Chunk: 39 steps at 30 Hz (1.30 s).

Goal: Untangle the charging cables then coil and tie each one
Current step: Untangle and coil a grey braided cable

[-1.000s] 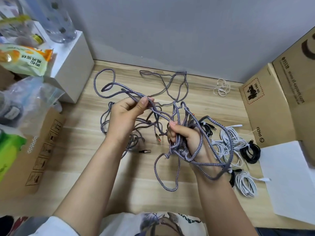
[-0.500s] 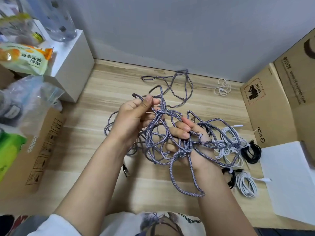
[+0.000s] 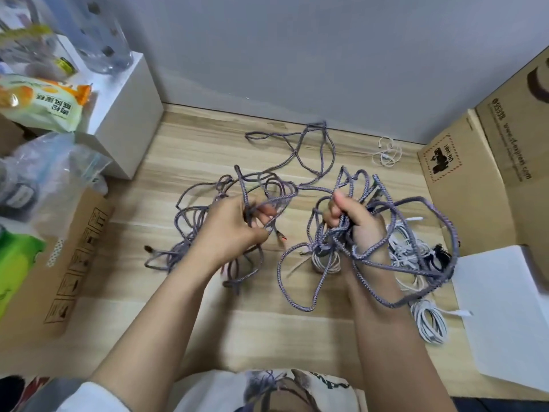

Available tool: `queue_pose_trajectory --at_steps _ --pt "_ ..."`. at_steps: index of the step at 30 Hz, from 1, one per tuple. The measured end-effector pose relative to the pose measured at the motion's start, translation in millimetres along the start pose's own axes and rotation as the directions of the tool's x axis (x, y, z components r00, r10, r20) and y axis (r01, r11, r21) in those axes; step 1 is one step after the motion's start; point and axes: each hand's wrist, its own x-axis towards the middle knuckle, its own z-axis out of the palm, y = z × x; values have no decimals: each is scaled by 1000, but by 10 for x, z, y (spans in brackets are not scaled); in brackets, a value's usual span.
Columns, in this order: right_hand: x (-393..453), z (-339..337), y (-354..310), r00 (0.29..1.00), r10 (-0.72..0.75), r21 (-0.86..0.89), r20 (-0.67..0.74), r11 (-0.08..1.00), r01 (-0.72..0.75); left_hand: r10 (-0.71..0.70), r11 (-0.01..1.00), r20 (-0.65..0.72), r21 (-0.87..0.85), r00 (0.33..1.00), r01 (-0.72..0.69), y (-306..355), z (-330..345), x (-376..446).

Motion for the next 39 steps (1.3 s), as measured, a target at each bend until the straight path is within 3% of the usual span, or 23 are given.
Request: queue_pose_trajectory --at_steps 3,7,9,12,15,18,20,22,24,25,27,28,30,32,35,37,39 --pt "3 -71 -59 999 -39 -30 16 999 39 28 1000 -65 0 998 -28 -127 -40 33" --pt "-45 -32 -41 992 -114 -5 47 993 115 102 989 -176 127 979 -81 -297 -67 160" --pt "-95 26 -35 989 -143 20 34 990 143 82 995 -200 79 976 -67 -353 -88 229" --pt "-117 33 -134 966 -240 217 -92 942 255 -82 968 -244 -250 966 19 -491 -199 273" --pt "-113 -35 -337 925 -331 396 -185 837 378 -366 865 -315 -461 876 196 -812 -343 276" --pt "-151 -14 -356 932 -340 428 -126 829 360 -508 817 -214 -426 835 388 -1039 -436 295" --pt "-166 44 -293 937 -339 423 -82 840 340 -552 831 -226 -222 802 510 -980 -496 291" --pt "-174 81 -264 939 -341 445 -35 836 320 -441 866 -419 35 794 499 -774 -501 241" --pt "-183 102 -256 937 -348 457 15 836 303 -168 898 -553 255 816 358 -459 -417 122" --pt "-192 113 -253 937 -347 458 46 841 289 -25 936 -496 293 868 195 -318 -370 86" --pt "-212 122 -250 932 -345 458 110 850 260 153 982 -189 139 970 -128 -157 -228 50" --pt "-223 112 -251 927 -345 462 146 853 245 208 971 -7 123 978 -206 -127 -150 55" --pt "-261 74 -298 905 -337 452 260 870 195 250 915 158 283 955 -287 -281 4 138" --pt "-280 11 -345 875 -350 446 334 877 180 259 908 62 326 964 -265 -399 101 194" --pt "-309 -56 -368 887 -371 438 274 870 229 236 957 -232 223 943 -185 -397 25 240" --pt "-304 -76 -349 936 -292 304 198 926 225 240 970 -365 127 899 -207 -244 -122 271" --pt "-280 -45 -293 965 -163 56 205 986 155 227 960 -431 -52 874 -275 -16 -236 290"
